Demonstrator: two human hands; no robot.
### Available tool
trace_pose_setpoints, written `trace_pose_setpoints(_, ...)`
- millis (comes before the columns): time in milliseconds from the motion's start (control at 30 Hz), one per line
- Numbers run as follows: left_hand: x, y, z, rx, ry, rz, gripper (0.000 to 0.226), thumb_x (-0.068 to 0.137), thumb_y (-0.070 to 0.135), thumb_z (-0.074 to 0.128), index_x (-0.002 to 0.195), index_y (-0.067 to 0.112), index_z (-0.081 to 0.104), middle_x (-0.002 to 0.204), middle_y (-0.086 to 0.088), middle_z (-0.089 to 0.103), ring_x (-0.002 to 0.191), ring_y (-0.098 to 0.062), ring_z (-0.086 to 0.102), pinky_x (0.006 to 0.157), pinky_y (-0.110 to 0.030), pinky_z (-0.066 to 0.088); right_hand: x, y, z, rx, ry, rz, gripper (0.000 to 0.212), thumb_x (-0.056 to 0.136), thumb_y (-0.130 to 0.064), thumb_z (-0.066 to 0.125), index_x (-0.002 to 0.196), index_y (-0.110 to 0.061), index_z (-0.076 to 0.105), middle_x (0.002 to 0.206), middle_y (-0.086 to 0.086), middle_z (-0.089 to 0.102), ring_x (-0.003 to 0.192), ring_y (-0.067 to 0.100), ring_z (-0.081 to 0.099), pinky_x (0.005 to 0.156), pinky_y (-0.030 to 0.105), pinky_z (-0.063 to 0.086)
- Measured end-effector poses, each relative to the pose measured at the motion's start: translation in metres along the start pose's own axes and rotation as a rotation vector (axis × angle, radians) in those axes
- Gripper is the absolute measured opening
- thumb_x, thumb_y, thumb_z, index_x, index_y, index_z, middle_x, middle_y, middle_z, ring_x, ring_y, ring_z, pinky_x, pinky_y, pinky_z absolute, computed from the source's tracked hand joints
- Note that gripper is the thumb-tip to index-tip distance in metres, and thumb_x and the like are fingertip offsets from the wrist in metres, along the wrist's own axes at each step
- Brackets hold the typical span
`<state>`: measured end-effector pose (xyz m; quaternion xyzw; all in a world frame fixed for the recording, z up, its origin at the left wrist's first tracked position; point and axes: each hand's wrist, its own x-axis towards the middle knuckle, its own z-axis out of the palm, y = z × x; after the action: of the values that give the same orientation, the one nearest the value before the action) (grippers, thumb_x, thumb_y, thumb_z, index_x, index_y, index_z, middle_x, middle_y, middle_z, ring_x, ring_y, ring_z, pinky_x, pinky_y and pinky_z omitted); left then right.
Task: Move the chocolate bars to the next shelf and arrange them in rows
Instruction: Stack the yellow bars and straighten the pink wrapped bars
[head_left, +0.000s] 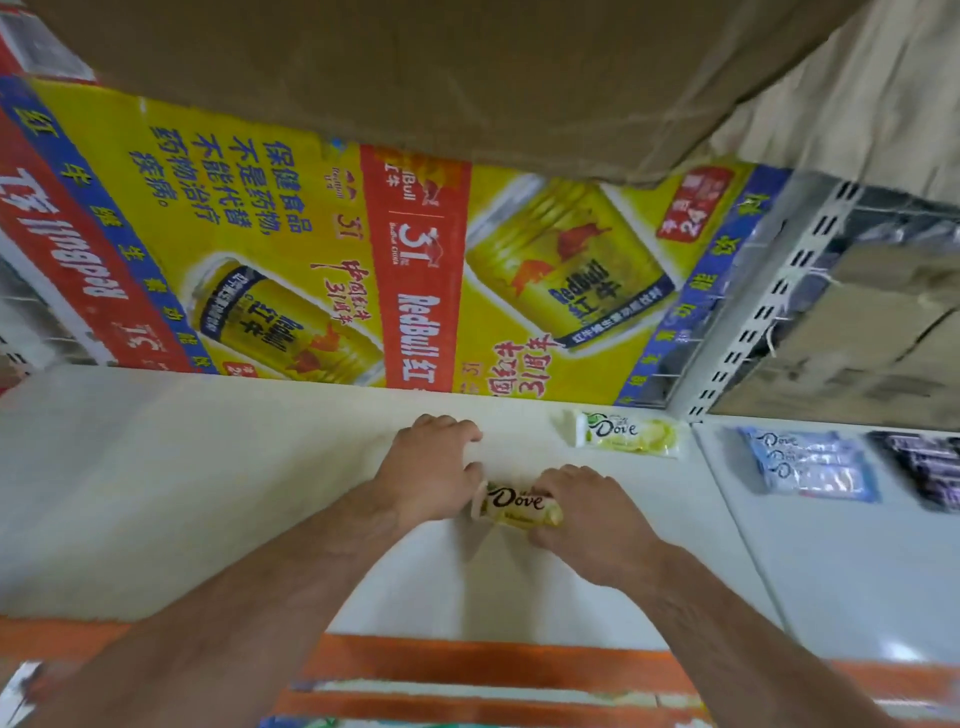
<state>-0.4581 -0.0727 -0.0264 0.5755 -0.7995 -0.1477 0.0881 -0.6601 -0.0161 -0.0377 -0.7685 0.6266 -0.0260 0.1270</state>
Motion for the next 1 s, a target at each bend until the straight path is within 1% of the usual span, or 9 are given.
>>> trace_pose_setpoints(200, 0.018, 0.068, 0.03, -0.011, 0.038, -0.044, 0.042, 0.093, 0.041, 0.051, 0.133, 0.029, 0.051, 0.135, 0.006, 0.054, 0.128, -0.019, 0.041, 0.105, -0.036, 0.036, -0.009, 0.089, -0.013, -0.038, 0.142, 0.006, 0.04, 0.083, -0.042, 0.063, 0.121, -0.032, 0.055, 0.115, -0.009, 0.055, 0.112, 0.017, 0.046, 0.093, 0.031, 0.04)
trace_pose_setpoints(300, 0.023, 0.093, 0.04, -0.007, 0.077, -0.081, 0.041, 0.092, 0.042, 0.051, 0.132, 0.029, 0.052, 0.133, 0.006, 0.056, 0.125, -0.019, 0.044, 0.103, -0.035, 0.038, -0.004, 0.121, -0.018, -0.039, 0.184, 0.005, 0.041, 0.085, -0.037, 0.062, 0.124, -0.029, 0.056, 0.118, -0.005, 0.055, 0.116, 0.02, 0.046, 0.096, 0.034, 0.041)
trace_pose_setpoints(400, 0.022, 0.109, 0.046, -0.008, 0.081, -0.128, 0.041, 0.092, 0.04, 0.051, 0.132, 0.029, 0.053, 0.132, 0.005, 0.056, 0.125, -0.019, 0.045, 0.102, -0.036, 0.039, 0.006, 0.138, -0.023, -0.022, 0.211, -0.039, 0.04, 0.085, -0.036, 0.063, 0.124, -0.027, 0.059, 0.119, -0.001, 0.056, 0.116, 0.022, 0.048, 0.097, 0.037, 0.042)
trace_pose_setpoints(600, 0.022, 0.124, 0.048, 0.022, 0.06, -0.198, 0.043, 0.091, 0.042, 0.052, 0.132, 0.03, 0.052, 0.131, 0.005, 0.056, 0.124, -0.019, 0.045, 0.102, -0.037, 0.04, 0.025, 0.146, -0.029, -0.05, 0.229, -0.066, 0.044, 0.084, -0.043, 0.063, 0.125, -0.027, 0.061, 0.117, 0.002, 0.056, 0.114, 0.026, 0.047, 0.093, 0.039, 0.04)
trace_pose_setpoints(733, 0.028, 0.13, 0.048, 0.031, 0.061, -0.222, 0.041, 0.091, 0.042, 0.053, 0.13, 0.03, 0.052, 0.129, 0.005, 0.057, 0.123, -0.019, 0.045, 0.102, -0.038, 0.04, 0.025, 0.152, -0.028, -0.029, 0.252, -0.049, 0.051, 0.081, -0.05, 0.064, 0.126, -0.028, 0.06, 0.115, 0.0, 0.056, 0.114, 0.025, 0.047, 0.094, 0.04, 0.039)
trace_pose_setpoints(833, 0.034, 0.131, 0.05, -0.005, 0.052, -0.253, 0.044, 0.09, 0.043, 0.054, 0.131, 0.031, 0.05, 0.129, 0.005, 0.056, 0.122, -0.018, 0.046, 0.102, -0.038, 0.04, 0.023, 0.159, -0.03, -0.005, 0.278, -0.036, 0.056, 0.079, -0.059, 0.059, 0.127, -0.028, 0.057, 0.122, -0.004, 0.055, 0.118, 0.022, 0.045, 0.098, 0.039, 0.038)
trace_pose_setpoints(900, 0.039, 0.13, 0.053, -0.051, 0.034, -0.283, 0.049, 0.088, 0.044, 0.056, 0.134, 0.03, 0.048, 0.13, 0.004, 0.057, 0.122, -0.018, 0.047, 0.102, -0.038, 0.041, 0.026, 0.164, -0.035, 0.033, 0.259, -0.036, 0.059, 0.083, -0.058, 0.055, 0.133, -0.027, 0.051, 0.132, -0.004, 0.052, 0.125, 0.02, 0.041, 0.104, 0.039, 0.034)
trace_pose_setpoints(1000, 0.046, 0.13, 0.052, -0.104, 0.007, -0.309, 0.057, 0.085, 0.044, 0.061, 0.138, 0.027, 0.044, 0.133, 0.003, 0.056, 0.124, -0.017, 0.046, 0.101, -0.036, 0.043, 0.039, 0.169, -0.043, 0.065, 0.104, -0.018, 0.066, 0.088, -0.049, 0.05, 0.147, -0.025, 0.035, 0.148, -0.005, 0.041, 0.137, 0.019, 0.032, 0.114, 0.04, 0.025)
